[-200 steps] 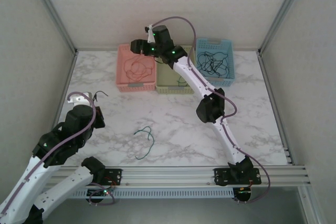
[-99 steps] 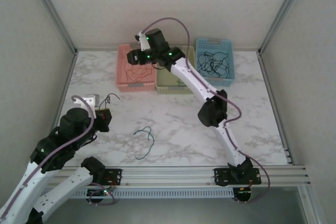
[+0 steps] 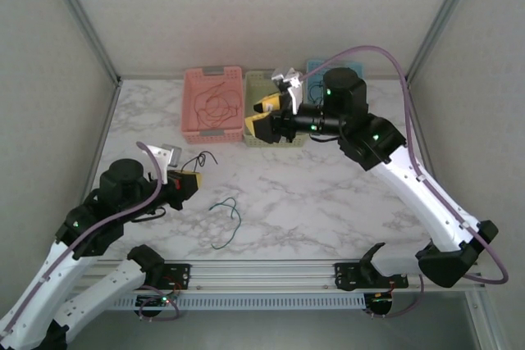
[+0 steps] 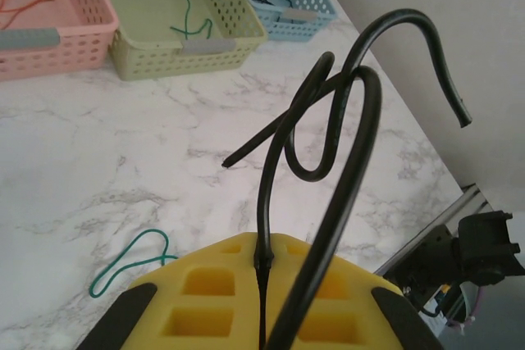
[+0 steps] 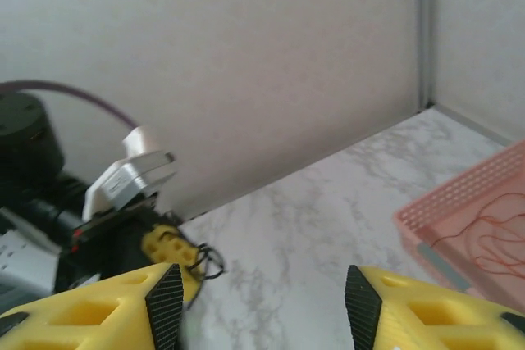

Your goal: Untangle the cables

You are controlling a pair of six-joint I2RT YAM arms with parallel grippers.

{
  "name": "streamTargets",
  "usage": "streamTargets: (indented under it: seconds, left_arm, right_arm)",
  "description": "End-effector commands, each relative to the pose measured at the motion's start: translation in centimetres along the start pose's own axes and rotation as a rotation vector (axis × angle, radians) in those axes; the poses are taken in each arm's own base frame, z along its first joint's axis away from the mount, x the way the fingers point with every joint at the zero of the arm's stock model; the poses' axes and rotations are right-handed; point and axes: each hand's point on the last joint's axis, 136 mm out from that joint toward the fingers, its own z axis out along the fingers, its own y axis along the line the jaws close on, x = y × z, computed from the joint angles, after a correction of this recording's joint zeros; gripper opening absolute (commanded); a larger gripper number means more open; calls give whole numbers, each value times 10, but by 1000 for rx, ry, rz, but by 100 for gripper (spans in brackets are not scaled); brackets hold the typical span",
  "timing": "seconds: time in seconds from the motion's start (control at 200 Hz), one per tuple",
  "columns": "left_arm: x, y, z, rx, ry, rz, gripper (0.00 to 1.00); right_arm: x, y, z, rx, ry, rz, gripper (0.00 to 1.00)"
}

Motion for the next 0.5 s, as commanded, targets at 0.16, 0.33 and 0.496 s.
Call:
streamTargets:
  seconds: [0.16,0.33,0.496]
  left_arm:
    - [-14,-14,-4,46,-10,61,0]
    - [-10,-12,-2,38,6,63,0]
    - [-9,-11,-2,35,8,65,0]
  right_arm:
    - [63,40,54,-192,254,95,54]
    - [88,51,75,-197,346,53,50]
    - [91,51,83,-203,363,71,44]
